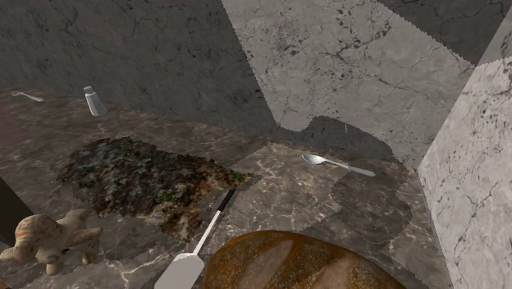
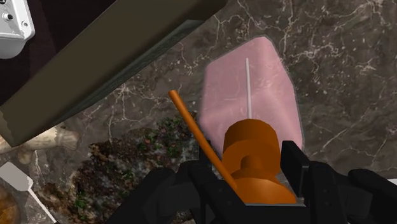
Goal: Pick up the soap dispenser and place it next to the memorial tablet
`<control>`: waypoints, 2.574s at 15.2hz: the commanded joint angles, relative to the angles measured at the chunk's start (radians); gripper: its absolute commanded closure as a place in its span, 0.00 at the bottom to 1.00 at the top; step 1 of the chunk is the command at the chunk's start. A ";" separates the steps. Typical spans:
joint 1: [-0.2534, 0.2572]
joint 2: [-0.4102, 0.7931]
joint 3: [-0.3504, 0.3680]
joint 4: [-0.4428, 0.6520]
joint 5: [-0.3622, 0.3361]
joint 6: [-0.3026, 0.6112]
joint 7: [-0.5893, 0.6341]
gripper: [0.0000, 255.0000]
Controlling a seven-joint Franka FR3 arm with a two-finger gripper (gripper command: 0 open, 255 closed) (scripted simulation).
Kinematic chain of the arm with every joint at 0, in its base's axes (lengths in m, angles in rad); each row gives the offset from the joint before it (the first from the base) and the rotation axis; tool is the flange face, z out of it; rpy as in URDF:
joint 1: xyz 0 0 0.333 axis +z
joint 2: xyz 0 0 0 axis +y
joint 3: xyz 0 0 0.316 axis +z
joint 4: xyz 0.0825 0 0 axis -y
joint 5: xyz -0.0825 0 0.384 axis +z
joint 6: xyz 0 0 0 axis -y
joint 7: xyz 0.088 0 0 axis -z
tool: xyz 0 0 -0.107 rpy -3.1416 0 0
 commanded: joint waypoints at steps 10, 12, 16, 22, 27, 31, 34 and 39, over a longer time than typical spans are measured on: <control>0.003 0.031 -0.015 -0.124 -0.033 0.136 0.028 1.00; 0.007 0.041 -0.019 -0.143 -0.043 0.159 0.036 1.00; 0.015 0.060 -0.029 -0.173 -0.064 0.199 0.052 1.00; 0.015 0.061 -0.029 -0.173 -0.064 0.199 0.052 1.00; 0.015 0.061 -0.029 -0.173 -0.064 0.199 0.052 0.00; 0.019 0.050 -0.021 -0.114 -0.049 0.136 0.042 0.00; 0.027 0.048 -0.017 -0.056 -0.042 0.077 0.037 0.00; 0.027 0.048 -0.017 -0.056 -0.042 0.077 0.037 0.00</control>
